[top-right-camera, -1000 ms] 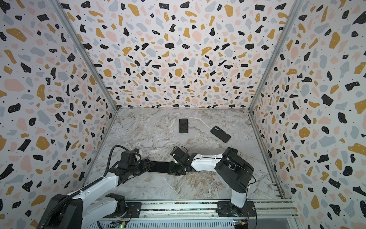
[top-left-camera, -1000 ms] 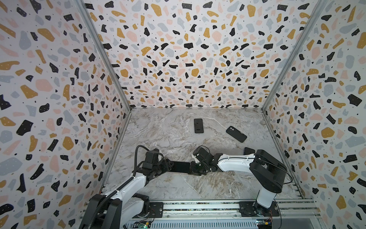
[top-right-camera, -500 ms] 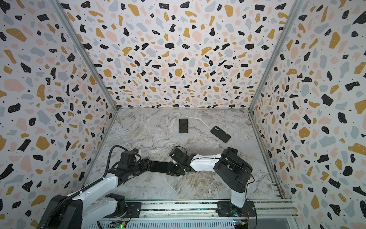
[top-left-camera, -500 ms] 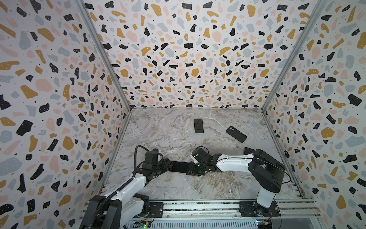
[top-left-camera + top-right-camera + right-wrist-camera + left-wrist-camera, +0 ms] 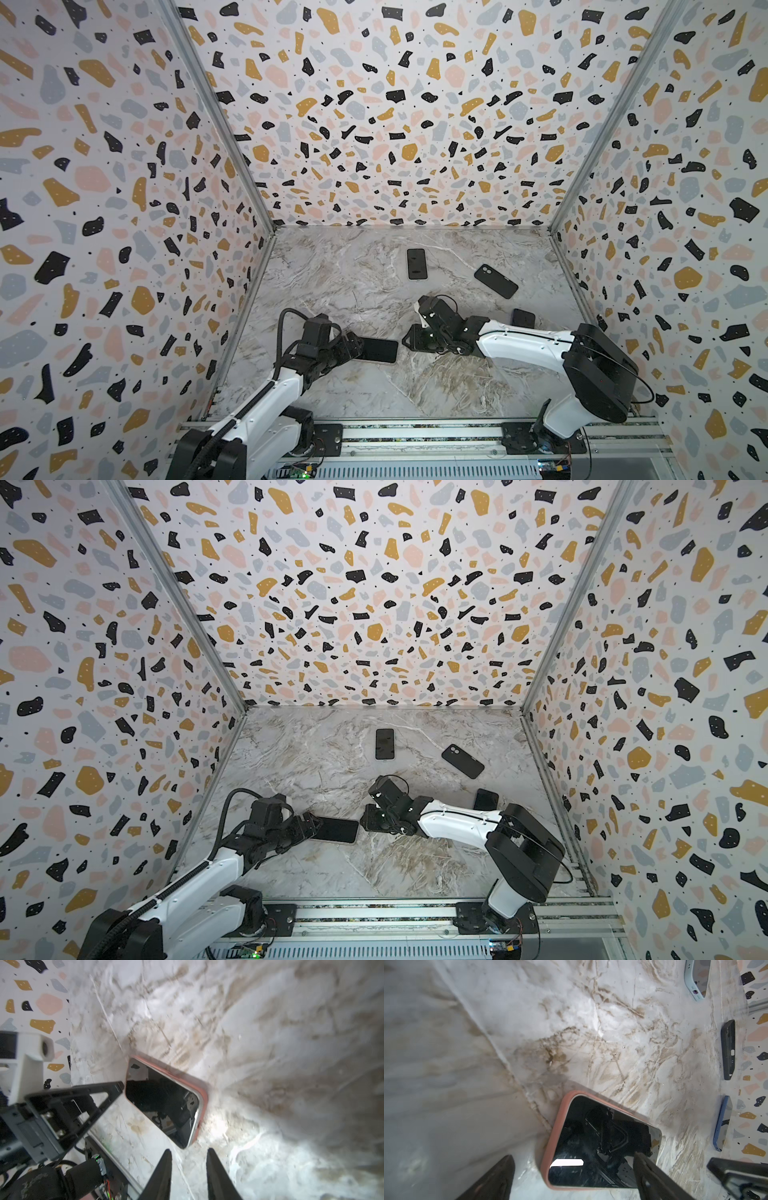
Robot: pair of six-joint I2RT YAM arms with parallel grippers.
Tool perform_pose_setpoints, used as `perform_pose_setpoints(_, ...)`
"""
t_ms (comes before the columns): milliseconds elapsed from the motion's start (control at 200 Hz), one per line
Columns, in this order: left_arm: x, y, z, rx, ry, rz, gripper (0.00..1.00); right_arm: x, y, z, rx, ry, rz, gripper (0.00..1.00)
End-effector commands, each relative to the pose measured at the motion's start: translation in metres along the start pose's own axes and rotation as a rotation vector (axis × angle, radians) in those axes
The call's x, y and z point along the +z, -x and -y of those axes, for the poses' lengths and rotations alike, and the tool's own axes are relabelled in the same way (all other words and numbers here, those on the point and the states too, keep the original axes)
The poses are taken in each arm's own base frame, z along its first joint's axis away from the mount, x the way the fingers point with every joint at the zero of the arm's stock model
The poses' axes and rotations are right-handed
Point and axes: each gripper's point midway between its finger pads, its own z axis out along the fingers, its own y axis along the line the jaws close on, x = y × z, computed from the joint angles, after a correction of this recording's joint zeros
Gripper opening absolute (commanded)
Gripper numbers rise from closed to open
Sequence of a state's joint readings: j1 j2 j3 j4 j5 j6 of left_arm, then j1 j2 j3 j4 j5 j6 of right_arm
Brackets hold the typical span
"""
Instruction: Put the phone into the phone case
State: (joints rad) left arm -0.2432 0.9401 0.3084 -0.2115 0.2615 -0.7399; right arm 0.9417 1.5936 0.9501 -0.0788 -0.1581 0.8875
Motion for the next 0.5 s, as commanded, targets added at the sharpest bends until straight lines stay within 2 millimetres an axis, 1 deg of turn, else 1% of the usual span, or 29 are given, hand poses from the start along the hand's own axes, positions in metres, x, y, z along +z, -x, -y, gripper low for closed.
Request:
perform_pose_setpoints(0, -0.001, -0.027, -0.025, -0.056, 0.078, -0.071, 0.92, 0.000, 0.032, -0.008, -0.246, -0.055, 0.093, 0.36)
perform_pose_setpoints(45, -0.001, -0.032, -0.023, -0.064, 0.054, -0.084, 0.92, 0.006, 0.037, -0.014, -0.341, -0.056, 0.085, 0.37)
perform_pose_setpoints(110, -0.001, -0.037, -0.014, -0.062, -0.005, -0.093, 0.91, 0.017, 0.041, -0.018, -0.445, -0.068, 0.043, 0.38)
perform_pose_setpoints(175, -0.005, -0.039, -0.005, -0.045, -0.049, -0.076, 0.90, 0.031, 0.036, -0.021, -0.504, -0.053, -0.034, 0.40)
perform_pose_setpoints(250, -0.010, -0.041, 0.008, -0.043, -0.121, -0.050, 0.90, 0.044, 0.027, -0.025, -0.540, 0.002, -0.100, 0.46)
perform_pose_setpoints(300, -0.011, -0.044, 0.012, -0.066, -0.154, -0.042, 0.89, 0.049, 0.021, -0.027, -0.559, 0.041, -0.115, 0.50)
perform_pose_setpoints(370, -0.009, -0.049, 0.012, -0.083, -0.175, -0.044, 0.88, 0.055, 0.015, -0.030, -0.570, 0.087, -0.132, 0.53)
perform_pose_setpoints(496, -0.003, -0.054, 0.011, -0.080, -0.168, -0.067, 0.86, 0.067, 0.007, -0.028, -0.576, 0.109, -0.169, 0.55)
